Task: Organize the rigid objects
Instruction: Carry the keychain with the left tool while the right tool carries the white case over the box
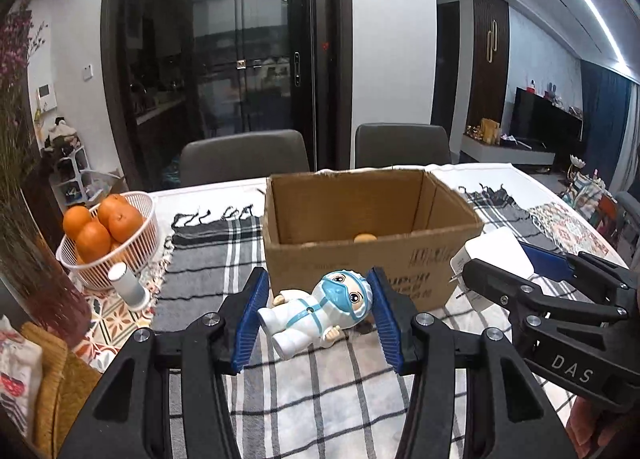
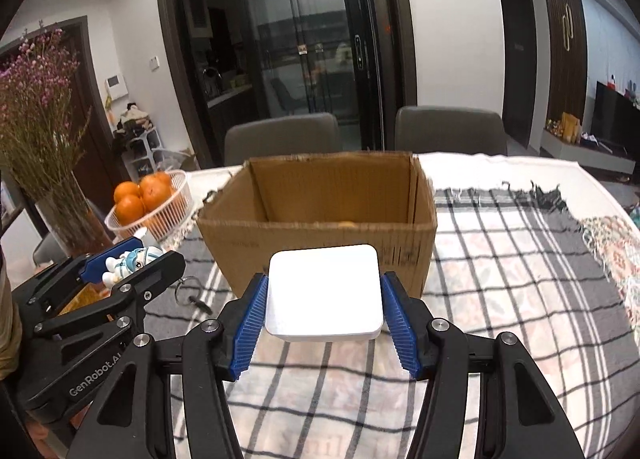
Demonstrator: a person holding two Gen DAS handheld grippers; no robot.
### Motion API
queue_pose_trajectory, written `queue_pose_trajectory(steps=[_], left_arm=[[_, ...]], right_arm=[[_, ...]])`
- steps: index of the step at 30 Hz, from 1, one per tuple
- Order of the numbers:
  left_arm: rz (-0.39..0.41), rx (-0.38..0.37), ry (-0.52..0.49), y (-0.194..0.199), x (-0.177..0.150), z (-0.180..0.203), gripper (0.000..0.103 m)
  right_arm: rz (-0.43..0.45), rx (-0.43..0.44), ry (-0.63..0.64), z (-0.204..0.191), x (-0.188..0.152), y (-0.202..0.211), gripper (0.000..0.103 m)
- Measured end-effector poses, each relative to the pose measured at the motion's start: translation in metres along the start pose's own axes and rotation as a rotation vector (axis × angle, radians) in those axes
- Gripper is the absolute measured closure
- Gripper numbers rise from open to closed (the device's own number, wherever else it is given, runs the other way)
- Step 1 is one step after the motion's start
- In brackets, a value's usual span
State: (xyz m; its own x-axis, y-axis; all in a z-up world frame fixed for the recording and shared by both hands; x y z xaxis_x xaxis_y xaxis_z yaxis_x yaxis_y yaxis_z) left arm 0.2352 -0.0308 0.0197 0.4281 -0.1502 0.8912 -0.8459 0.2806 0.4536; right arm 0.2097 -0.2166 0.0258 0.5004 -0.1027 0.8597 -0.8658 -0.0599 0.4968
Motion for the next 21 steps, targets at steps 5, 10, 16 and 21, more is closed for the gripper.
queue_pose_trajectory(steps=[5, 10, 16, 21], left_arm=[[0.016, -0.016, 0.018, 0.002, 0.02, 0.0, 0.053], [0.031, -0.015, 0.007, -0.001, 0.039, 0.0, 0.053], [0.031, -0.008, -0.002, -0.012, 0.054, 0.0, 0.053], [0.017, -0.015, 0.002, -0.027, 0.065, -0.001, 0.053]], right_arm=[[0.026, 0.012, -0.008, -0.004, 0.015, 0.002, 0.045], [0.045, 0.013, -0.009, -0.004, 0.031, 0.002, 0.045], [0.056, 0.006, 0.002, -0.005, 0.047, -0.001, 0.045], [0.049, 0.005, 0.0, -0.001, 0.057, -0.011, 0.045]])
Point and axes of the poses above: each gripper's, at about its wrist camera, not at the fingertips, and y roughly against the way its jaws point, z to its right, x to its top, the point moved 2 cm from there along -y, roughly the way its jaws point, and after that the axes turned 7 degrees about z, right-handed, at the moved point
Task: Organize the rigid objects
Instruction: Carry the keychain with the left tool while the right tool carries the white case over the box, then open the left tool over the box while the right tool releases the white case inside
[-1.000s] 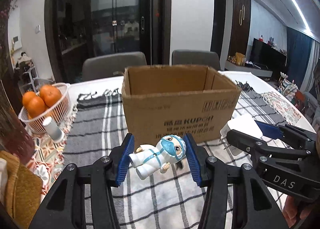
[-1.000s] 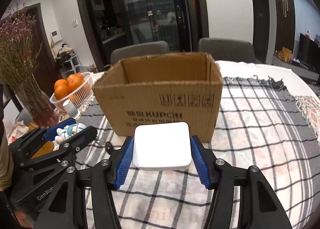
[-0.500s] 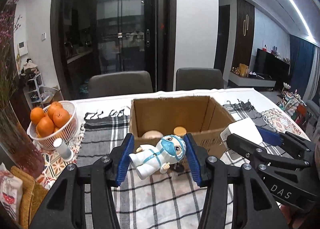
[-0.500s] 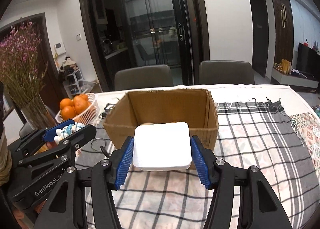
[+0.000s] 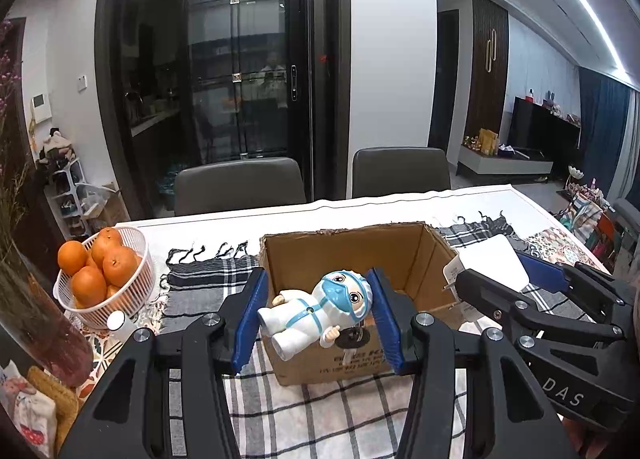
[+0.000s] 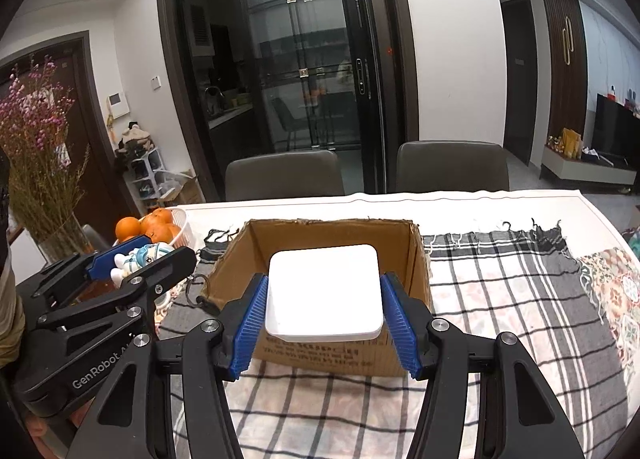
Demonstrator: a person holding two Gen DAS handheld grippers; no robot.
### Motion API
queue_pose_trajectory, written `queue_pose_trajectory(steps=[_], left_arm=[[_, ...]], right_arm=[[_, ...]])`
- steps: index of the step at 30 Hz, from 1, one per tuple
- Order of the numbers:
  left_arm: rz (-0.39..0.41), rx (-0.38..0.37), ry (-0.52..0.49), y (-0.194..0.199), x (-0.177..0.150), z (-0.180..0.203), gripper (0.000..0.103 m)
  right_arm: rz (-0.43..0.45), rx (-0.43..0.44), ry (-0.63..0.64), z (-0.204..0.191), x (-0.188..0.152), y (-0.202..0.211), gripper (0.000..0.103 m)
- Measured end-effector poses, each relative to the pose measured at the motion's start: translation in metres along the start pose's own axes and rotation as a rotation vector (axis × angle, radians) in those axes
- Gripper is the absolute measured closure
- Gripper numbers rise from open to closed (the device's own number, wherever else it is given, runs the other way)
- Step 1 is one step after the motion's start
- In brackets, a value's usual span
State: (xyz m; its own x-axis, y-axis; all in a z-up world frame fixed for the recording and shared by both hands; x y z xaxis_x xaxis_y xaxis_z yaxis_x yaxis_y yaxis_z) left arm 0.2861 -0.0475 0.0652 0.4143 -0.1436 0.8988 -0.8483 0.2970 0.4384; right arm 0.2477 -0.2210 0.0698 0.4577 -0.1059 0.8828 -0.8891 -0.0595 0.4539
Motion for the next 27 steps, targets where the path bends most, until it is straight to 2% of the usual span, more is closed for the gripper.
queue_pose_trajectory(steps=[14, 22, 27], left_arm=[[-0.021, 0.01, 0.003, -0.045, 0.023, -0.003, 0.053], [-0.067, 0.003, 0.007, -0.075, 0.03, -0.004, 0.053], [-0.123, 0.001, 0.007, -0.096, 0.025, -0.006, 0.053]], right_arm=[[-0.056, 0.0, 0.005, 0.011, 0.025, -0.044, 0.045], [-0.114, 0.007, 0.007, 0.019, 0.036, -0.075, 0.045], [-0.179, 0.012, 0.006, 0.025, 0.033, -0.098, 0.045]])
Point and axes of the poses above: each gripper's, at about its wrist camera, not at the fingertips, and y roughly against the way its jaws point, z to its right, x to its top, the point moved 2 cm from there along -y, roughly the way its jaws point, and after that the axes turned 7 degrees about z, right-handed, at the moved point
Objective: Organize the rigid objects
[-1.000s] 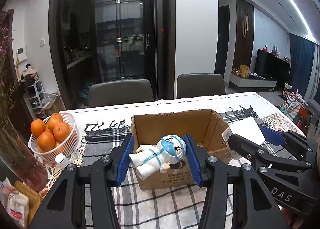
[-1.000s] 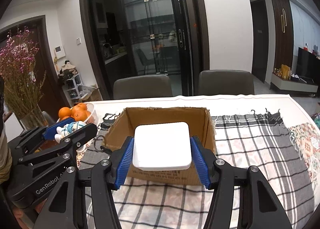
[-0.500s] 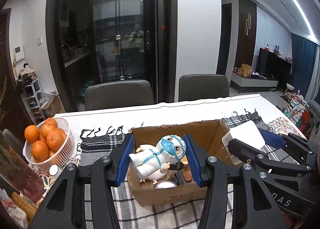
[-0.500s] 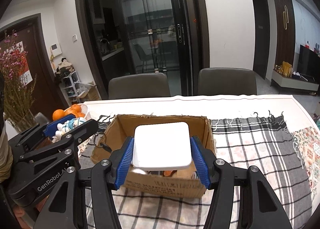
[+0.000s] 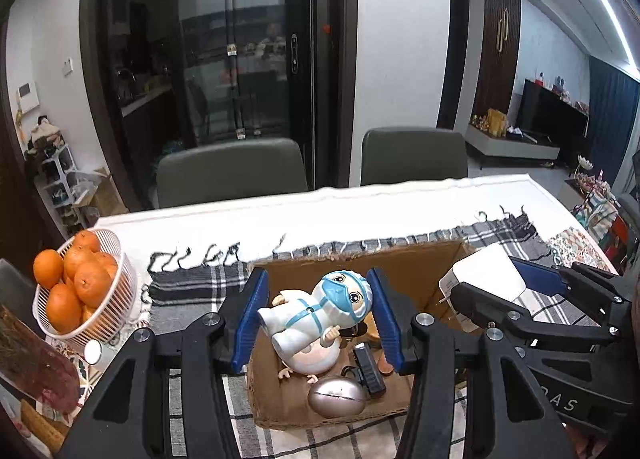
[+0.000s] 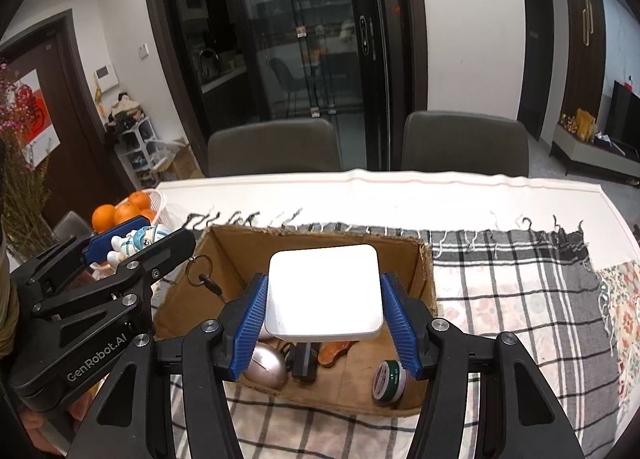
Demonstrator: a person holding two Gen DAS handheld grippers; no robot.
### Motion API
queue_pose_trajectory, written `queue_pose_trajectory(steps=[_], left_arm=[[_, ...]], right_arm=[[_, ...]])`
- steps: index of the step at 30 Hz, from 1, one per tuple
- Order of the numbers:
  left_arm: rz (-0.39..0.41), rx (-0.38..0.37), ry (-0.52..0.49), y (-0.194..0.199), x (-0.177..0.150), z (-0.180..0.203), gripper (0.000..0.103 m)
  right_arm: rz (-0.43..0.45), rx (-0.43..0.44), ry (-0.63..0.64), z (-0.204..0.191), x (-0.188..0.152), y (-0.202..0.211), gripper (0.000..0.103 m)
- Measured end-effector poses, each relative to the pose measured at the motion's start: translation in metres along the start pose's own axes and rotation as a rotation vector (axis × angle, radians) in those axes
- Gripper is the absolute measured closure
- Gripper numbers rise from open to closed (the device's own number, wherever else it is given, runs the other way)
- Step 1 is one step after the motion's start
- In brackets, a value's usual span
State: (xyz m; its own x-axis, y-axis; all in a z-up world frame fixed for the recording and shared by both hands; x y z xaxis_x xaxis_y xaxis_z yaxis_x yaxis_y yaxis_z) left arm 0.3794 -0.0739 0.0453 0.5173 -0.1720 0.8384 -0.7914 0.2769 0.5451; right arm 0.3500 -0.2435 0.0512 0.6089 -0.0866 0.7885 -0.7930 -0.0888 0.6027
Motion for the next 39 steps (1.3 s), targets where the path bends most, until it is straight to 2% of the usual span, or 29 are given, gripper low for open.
queue_pose_trajectory(steps=[9, 15, 16, 17, 18, 22, 24, 26, 31, 33, 37, 39], left_arm=[[-0.116, -0.004, 0.036, -0.033, -0.019, -0.004, 0.053], [-0.174, 0.014, 0.032, -0.046, -0.032, -0.005, 0.052], [-0.181, 0.015, 0.036, -0.047, -0.033, -0.005, 0.05], [-0.187, 0.018, 0.038, -0.047, -0.034, -0.005, 0.041], [-0.189, 0.022, 0.041, -0.047, -0.035, -0.005, 0.038], [-0.186, 0.044, 0.046, -0.04, -0.037, -0.008, 0.036], [-0.175, 0.05, 0.049, -0.034, -0.036, -0.009, 0.032], [-0.155, 0.077, 0.043, -0.025, -0.034, -0.009, 0.028], [-0.103, 0.118, 0.038, 0.007, -0.034, -0.008, 0.025], [-0.091, 0.129, 0.044, 0.019, -0.034, -0.007, 0.015], [-0.035, 0.163, 0.041, 0.055, -0.036, -0.005, 0.012], [-0.005, 0.175, 0.035, 0.071, -0.037, -0.004, 0.006]], right_arm=[[-0.137, 0.007, -0.015, 0.009, -0.015, -0.039, 0.045], [-0.195, -0.005, -0.014, 0.016, -0.027, -0.053, 0.045], [-0.2, -0.006, -0.009, 0.017, -0.029, -0.055, 0.045], [-0.206, -0.006, -0.005, 0.017, -0.03, -0.056, 0.045], [-0.205, -0.002, -0.002, 0.017, -0.03, -0.056, 0.045], [-0.174, -0.038, 0.019, 0.012, -0.024, -0.048, 0.042], [-0.166, -0.065, 0.032, 0.012, -0.023, -0.043, 0.042], [-0.156, -0.078, 0.031, 0.013, -0.022, -0.035, 0.042], [-0.111, -0.125, 0.009, 0.015, -0.022, -0.009, 0.038], [-0.089, -0.132, 0.001, 0.015, -0.023, 0.002, 0.037], [-0.036, -0.15, -0.022, 0.012, -0.027, 0.034, 0.028], [-0.008, -0.157, -0.029, 0.008, -0.03, 0.05, 0.025]])
Point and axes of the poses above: each gripper's, at about its wrist camera, not at the fingertips, and y roughly against the way its jaws point, z to its right, x to its top, the point moved 2 cm from there along -y, roughly the way its jaws point, and after that the axes turned 7 degrees about z, right-handed, at the moved point
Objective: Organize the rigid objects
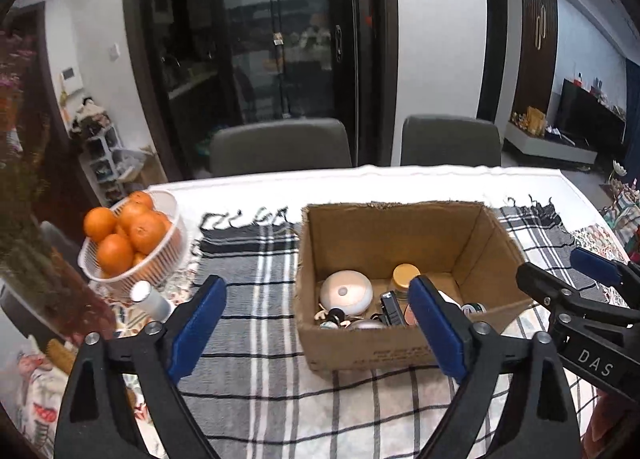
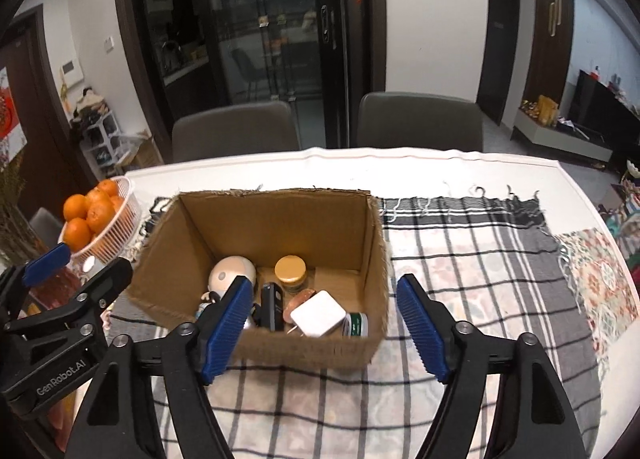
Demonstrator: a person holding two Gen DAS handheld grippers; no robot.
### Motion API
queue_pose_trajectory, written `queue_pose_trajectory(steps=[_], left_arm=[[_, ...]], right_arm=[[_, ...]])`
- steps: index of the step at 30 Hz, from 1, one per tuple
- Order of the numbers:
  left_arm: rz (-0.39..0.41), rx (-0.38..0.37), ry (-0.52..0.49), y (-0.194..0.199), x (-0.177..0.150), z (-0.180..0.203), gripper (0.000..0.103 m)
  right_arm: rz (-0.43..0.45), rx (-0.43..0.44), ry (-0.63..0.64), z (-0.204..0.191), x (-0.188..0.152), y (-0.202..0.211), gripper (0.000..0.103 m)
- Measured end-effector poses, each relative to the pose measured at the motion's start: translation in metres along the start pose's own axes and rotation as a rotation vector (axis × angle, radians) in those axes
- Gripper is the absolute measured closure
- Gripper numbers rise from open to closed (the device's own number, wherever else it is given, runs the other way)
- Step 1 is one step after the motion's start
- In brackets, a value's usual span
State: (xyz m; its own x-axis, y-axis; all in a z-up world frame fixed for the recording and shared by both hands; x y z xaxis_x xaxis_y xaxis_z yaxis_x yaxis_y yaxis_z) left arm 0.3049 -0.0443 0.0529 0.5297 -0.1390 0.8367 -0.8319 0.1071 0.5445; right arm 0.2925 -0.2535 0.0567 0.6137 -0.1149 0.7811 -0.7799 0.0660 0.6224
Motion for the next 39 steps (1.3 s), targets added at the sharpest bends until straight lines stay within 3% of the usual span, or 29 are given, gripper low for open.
queue_pose_trajectory(steps=[3, 11, 27, 39], left_arm=[[0.057, 0.022, 0.0, 0.029, -0.004, -0.004, 0.0], [0.181, 0.07, -0.02, 0.096, -0.027, -0.01, 0.0], [0.202, 0.055, 0.03, 0.159, -0.086, -0.022, 0.0], [0.262, 0.092, 0.044, 0.189, -0.093, -0.028, 0.0]], right_arm=[[0.04, -0.008, -0.009, -0.002, -0.006, 0.025, 0.02], [0.144, -0.016, -0.013, -0.005, -0.034, 0.085, 0.012], [0.275, -0.061, 0.036, -0.016, -0.09, 0.162, 0.012], [0.287, -0.003, 0.031, -0.023, -0.104, 0.186, 0.012]])
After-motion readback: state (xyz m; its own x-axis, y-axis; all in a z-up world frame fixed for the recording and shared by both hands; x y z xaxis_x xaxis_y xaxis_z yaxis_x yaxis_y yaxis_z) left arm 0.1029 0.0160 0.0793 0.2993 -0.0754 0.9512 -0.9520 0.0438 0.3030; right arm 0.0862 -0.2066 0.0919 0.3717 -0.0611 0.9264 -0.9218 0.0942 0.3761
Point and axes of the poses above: each gripper's, at about its wrist camera, not at the fingertips, and y roughly against the way its jaws point, z to its right, x to its top, the point moved 2 cm from there along -y, roughly the way its jaws point, and after that the axes turned 7 degrees about z, right-handed, at the moved point
